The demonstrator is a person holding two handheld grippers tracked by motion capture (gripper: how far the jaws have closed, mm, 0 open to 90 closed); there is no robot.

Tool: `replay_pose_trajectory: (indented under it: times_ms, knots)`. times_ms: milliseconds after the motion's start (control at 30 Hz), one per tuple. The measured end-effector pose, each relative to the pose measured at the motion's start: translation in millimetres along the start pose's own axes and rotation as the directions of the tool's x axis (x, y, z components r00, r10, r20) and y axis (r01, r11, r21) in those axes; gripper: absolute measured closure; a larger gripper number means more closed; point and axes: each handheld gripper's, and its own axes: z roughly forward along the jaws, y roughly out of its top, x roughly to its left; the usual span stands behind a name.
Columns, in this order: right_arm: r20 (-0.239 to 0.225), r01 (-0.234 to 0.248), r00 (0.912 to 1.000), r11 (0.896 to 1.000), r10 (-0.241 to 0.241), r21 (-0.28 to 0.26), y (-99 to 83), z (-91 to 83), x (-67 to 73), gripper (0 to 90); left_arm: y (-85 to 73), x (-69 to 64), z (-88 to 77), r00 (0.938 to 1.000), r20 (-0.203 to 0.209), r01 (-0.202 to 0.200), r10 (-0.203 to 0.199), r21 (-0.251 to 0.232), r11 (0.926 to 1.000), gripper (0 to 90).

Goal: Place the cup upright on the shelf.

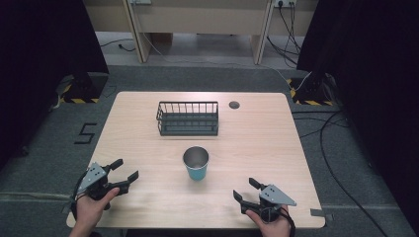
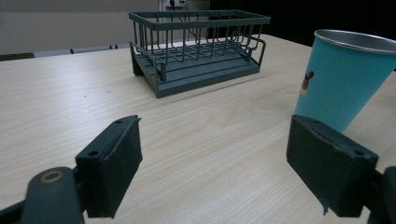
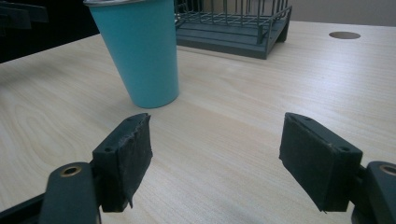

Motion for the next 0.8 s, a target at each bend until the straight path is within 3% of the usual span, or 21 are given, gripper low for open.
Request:
replay_pose_trajectory:
  times_ms: [800]
  knots:
    - [-0.005, 0.022, 0.9997, 1.0, -0.022, 0.003, 1.7, 5.6, 2.6, 22.7, 1.4, -6.7, 1.7, 0.9993, 0.031, -0.021, 0.021, -0.011, 0.9997, 14.9]
